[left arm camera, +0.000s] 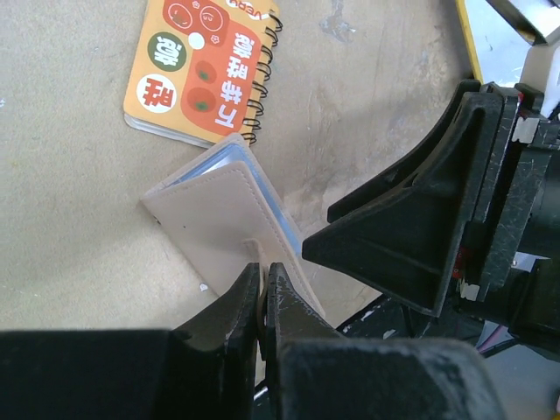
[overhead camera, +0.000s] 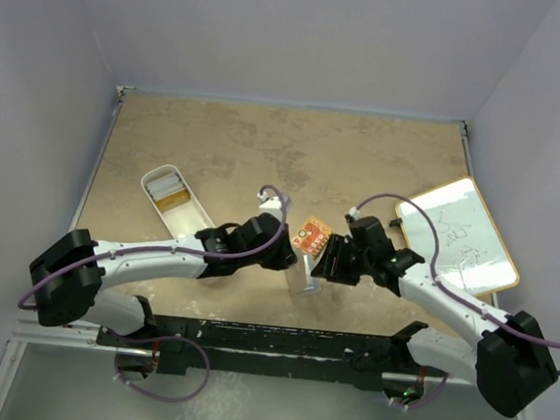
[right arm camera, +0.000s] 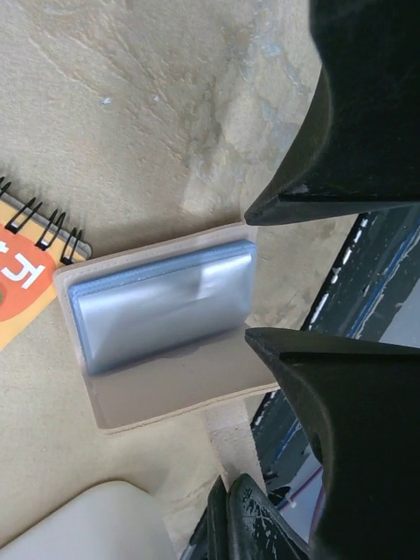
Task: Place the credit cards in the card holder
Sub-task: Open the card holder at the center of the board.
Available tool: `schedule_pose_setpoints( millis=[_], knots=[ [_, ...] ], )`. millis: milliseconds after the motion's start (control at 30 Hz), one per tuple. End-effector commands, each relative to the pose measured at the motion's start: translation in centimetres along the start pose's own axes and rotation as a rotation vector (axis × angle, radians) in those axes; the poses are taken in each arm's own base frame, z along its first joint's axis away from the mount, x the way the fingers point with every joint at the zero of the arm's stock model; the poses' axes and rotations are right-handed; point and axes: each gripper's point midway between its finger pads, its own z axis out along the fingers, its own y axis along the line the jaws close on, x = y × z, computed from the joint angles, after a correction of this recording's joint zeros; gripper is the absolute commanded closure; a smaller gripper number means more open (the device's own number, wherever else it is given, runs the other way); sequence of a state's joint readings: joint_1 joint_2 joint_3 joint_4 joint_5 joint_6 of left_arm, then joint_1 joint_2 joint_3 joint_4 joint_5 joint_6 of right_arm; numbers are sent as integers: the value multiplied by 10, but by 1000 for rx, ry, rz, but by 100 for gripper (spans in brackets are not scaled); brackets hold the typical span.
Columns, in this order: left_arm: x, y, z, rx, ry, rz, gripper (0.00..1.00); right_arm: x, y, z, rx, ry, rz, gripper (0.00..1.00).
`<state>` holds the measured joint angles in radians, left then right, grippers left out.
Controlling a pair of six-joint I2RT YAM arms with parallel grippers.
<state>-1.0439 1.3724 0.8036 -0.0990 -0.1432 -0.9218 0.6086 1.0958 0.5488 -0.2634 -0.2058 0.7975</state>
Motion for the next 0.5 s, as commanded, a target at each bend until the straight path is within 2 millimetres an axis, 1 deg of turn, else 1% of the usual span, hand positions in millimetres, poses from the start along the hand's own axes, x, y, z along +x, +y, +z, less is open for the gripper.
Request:
schedule_pose_setpoints(
  millis=[0, 167, 233, 467],
  knots=[
    [-4, 7, -4, -35, -34, -7, 100, -6, 13, 5, -67, -15, -28, 49],
    [-5, 20, -8, -92, -47, 2, 100, -6, 15, 11, -84, -8, -55, 55],
    [-4, 30, -9, -132, -52, 9, 100, -6, 16, 14, -94, -6, -61, 57],
    [2, 58, -14, -245, -48, 34, 100, -8, 16, 23, -87, 9, -66, 55]
  ],
)
